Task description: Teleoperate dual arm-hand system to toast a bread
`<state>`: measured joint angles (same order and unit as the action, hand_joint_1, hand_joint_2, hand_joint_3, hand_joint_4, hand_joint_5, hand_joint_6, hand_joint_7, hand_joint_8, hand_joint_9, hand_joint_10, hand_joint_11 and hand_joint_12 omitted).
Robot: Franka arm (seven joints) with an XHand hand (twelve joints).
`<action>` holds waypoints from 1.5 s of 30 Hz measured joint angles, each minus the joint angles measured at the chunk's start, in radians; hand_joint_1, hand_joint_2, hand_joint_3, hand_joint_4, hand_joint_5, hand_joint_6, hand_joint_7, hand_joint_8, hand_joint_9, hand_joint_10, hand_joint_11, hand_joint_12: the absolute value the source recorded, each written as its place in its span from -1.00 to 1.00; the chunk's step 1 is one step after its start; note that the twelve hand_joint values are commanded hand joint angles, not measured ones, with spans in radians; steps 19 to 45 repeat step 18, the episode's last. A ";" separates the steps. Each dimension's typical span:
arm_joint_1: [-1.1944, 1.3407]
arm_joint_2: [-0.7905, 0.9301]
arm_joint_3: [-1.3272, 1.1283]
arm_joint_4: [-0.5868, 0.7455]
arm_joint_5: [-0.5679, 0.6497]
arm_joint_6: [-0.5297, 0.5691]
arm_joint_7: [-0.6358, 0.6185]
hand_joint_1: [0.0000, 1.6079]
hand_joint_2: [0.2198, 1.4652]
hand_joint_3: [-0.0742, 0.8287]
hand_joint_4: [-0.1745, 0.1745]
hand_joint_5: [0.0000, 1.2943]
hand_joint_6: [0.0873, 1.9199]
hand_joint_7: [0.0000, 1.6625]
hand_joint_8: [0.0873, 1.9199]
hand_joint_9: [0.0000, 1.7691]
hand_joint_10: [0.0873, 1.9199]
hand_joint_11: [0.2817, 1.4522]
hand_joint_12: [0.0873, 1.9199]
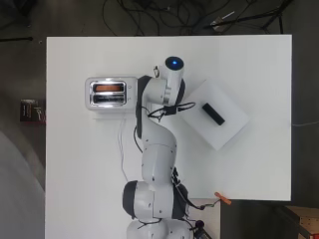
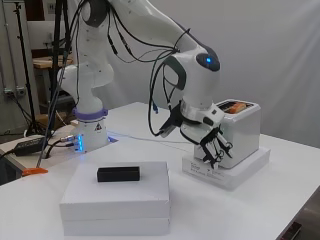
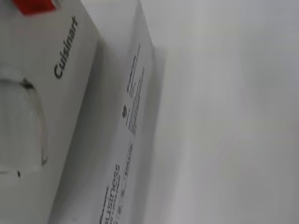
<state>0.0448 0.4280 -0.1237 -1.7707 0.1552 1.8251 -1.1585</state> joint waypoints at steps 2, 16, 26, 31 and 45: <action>0.001 -0.068 0.005 0.000 -0.038 0.010 0.018 -1.00 0.49 -0.85 -0.38 -0.53 -1.00 -0.38 -1.00 -0.29 -0.93 -0.65 -1.00; 0.011 -0.505 0.099 -0.085 -0.296 -0.052 0.139 -1.00 0.48 -0.82 -0.18 -0.72 -1.00 -0.78 -1.00 -0.69 -1.00 -0.84 -1.00; 0.009 -0.515 0.089 -0.101 -0.282 -0.050 0.104 -1.00 0.49 -0.82 -0.10 -0.80 -1.00 -0.81 -1.00 -0.73 -1.00 -0.88 -1.00; 0.009 -0.515 0.089 -0.101 -0.282 -0.050 0.104 -1.00 0.49 -0.82 -0.10 -0.80 -1.00 -0.81 -1.00 -0.73 -1.00 -0.88 -1.00; 0.009 -0.515 0.089 -0.101 -0.282 -0.050 0.104 -1.00 0.49 -0.82 -0.10 -0.80 -1.00 -0.81 -1.00 -0.73 -1.00 -0.88 -1.00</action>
